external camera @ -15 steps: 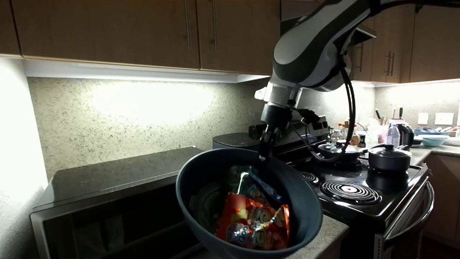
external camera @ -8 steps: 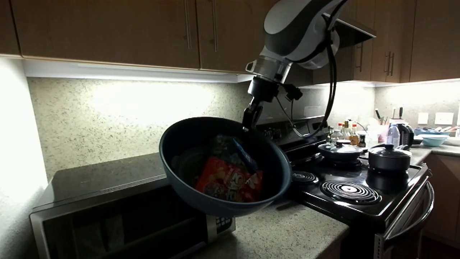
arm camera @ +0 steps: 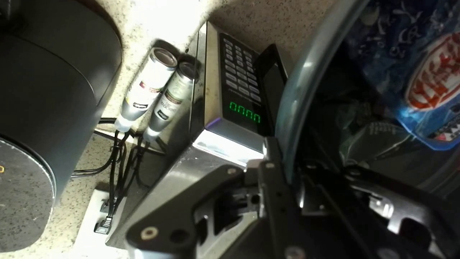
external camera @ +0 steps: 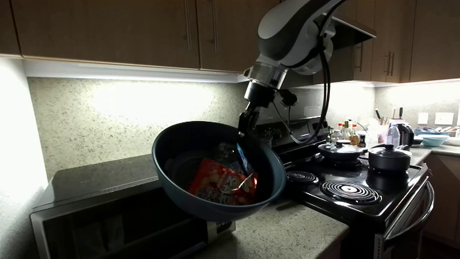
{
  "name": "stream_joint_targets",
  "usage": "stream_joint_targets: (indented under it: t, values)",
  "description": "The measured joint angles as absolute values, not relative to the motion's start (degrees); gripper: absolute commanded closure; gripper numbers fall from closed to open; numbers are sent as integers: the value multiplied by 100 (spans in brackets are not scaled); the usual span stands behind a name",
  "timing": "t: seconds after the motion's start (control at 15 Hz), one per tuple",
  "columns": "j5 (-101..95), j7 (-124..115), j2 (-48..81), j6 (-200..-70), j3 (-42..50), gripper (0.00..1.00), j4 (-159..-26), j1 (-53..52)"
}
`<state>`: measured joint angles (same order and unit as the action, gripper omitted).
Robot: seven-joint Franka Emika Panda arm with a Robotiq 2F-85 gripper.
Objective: Put the bowl atop the microwave
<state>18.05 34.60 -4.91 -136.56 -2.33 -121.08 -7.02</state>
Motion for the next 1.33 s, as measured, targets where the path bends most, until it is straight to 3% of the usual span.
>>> stream_joint_targets:
  t: [0.47,0.53,1.33]
  values:
    - [1155,2735,-265,-13521,-203,99,-11064,-616]
    - [979,2575,-189,-13542,-194,95,-10909,-591]
    - [883,2037,256,-13771,-231,99,-10578,-575]
